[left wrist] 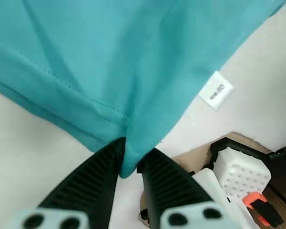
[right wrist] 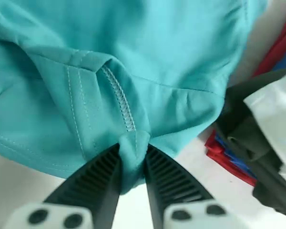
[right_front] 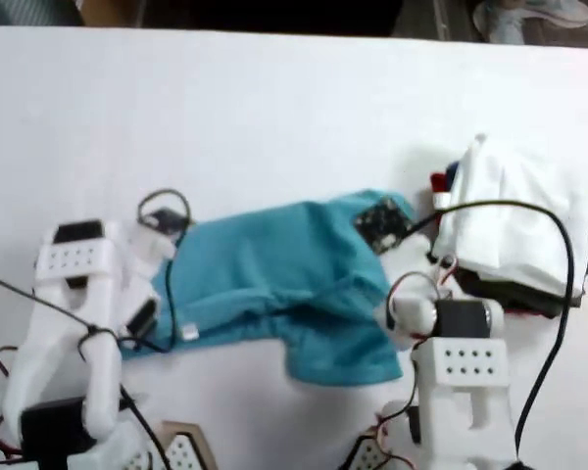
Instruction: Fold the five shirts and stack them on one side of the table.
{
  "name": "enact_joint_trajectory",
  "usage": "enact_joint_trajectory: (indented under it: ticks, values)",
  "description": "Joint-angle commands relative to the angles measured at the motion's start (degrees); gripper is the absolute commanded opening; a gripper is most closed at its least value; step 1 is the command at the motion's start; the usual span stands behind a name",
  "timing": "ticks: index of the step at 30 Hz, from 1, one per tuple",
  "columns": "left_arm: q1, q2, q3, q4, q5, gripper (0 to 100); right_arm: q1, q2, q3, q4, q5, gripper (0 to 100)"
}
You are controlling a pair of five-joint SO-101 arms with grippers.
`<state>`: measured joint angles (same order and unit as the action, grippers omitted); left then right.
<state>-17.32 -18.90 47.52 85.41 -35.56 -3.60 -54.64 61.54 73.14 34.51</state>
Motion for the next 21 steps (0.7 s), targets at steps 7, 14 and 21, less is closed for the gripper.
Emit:
enact_joint_trajectory:
  ticks: [7,14,21]
  values:
    - [-0.7,-0.09,2.15,-4.84,-0.26,3,-0.04,-1.45,4.57,-4.44,0.35,2.4]
    - [-0.79,-0.26,-5.32,1.23,-0.18,17,-0.04,-1.98,3.96,-3.12,0.44,22.8]
    - [-3.25,0.18,-28.18,12.04,0.35,23,0.31,-1.71,-10.37,-3.3,-0.18,22.6]
